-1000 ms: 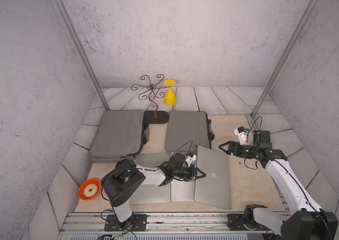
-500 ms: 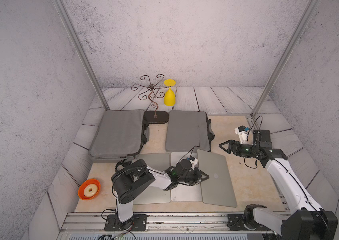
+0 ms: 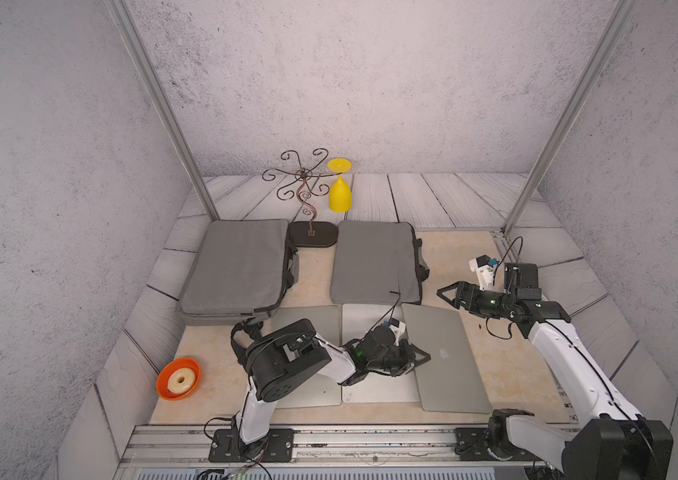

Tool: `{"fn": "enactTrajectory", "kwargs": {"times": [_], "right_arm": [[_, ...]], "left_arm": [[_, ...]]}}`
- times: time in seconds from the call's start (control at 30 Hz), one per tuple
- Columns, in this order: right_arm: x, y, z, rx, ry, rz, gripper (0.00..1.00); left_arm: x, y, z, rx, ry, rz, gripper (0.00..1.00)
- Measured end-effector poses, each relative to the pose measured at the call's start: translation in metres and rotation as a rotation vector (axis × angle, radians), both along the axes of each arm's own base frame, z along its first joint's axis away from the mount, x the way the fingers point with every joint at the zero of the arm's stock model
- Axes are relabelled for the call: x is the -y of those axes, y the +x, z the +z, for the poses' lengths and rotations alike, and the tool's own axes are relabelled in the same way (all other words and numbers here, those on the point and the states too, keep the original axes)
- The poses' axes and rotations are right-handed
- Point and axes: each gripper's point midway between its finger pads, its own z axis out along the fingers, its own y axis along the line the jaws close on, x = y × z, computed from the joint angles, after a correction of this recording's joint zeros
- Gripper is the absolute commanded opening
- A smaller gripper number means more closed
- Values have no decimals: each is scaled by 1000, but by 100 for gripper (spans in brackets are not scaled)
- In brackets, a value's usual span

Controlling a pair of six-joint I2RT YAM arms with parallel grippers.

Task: Open the zippered laptop bag and take out the laptop
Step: Place the laptop at the center of the board.

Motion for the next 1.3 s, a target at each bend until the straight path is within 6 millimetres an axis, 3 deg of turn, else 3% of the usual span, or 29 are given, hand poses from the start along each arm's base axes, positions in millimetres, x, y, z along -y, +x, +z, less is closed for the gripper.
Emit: {"fn": "enactTrajectory", "kwargs": {"times": [0.23,0.6,0.87,1.0,1.13,1.3], "right_arm": [[0,2,2,13,3,-3,88],[0,2,-5,7,6,-4,88],[1,0,-11,-7,9,-6,88],[1,0,-11,-10,16,-9,88],[0,0,-10,-7,24,-8,88],[0,2,-9,2,28,-7,88]], "left_arm": [[23,8,-2,-14,-18,-15,0],[40,5,-7,-45,-41,-39,13],[38,4,-12,-86,-29,-32,28],[33,4,-19,-104,-1,-28,43],[23,3,-25,-115,39,-26,51],[14,4,-16,-109,57,-29,57]]}}
